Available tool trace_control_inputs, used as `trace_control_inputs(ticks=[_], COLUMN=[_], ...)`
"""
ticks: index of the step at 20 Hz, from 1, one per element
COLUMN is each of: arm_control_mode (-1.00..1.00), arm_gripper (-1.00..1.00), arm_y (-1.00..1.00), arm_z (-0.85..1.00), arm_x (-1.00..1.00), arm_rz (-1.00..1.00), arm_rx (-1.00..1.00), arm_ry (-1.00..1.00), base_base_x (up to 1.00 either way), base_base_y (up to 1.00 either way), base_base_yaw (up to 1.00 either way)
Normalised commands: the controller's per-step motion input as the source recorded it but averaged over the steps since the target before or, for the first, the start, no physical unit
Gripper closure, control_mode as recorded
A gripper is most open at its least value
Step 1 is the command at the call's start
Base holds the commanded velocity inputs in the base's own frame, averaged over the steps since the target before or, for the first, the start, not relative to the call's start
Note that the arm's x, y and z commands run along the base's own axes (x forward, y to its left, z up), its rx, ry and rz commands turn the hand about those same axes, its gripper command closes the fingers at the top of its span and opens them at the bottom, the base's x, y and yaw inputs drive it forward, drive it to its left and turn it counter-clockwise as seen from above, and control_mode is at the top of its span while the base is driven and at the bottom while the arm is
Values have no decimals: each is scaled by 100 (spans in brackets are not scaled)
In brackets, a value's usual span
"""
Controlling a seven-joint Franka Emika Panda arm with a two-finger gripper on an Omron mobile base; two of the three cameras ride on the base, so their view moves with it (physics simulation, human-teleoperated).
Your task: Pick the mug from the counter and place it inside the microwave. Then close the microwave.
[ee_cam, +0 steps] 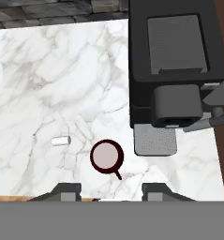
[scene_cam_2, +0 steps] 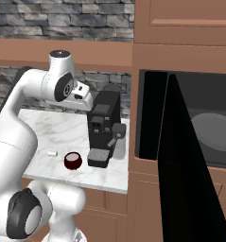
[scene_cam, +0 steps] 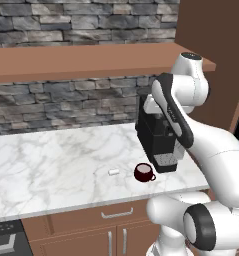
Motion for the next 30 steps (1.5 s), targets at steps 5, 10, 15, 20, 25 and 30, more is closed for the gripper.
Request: trace_control_inputs(ticks=[5,10,15,20,25,30], arm_control_mode=[-100,-100,-100,-100,-100,-100], arm_gripper=[-100,-100,-100,-100,-100,-100], arm_y=[0,1,2,0,0,0], arm_z=[0,-9,-23,-23,-33,-31], arm_x=[-15,-41,-35,-26,-10,0], arm_rz=[0,3,10,10,11,12], arm_rx=[0,0,-6,-5,-2,0], arm_ry=[0,-1,-5,-3,-5,-12], base_base_x=[0,0,0,0,0,0], base_base_y=[0,0,0,0,0,0], base_base_yaw=[0,0,0,0,0,0])
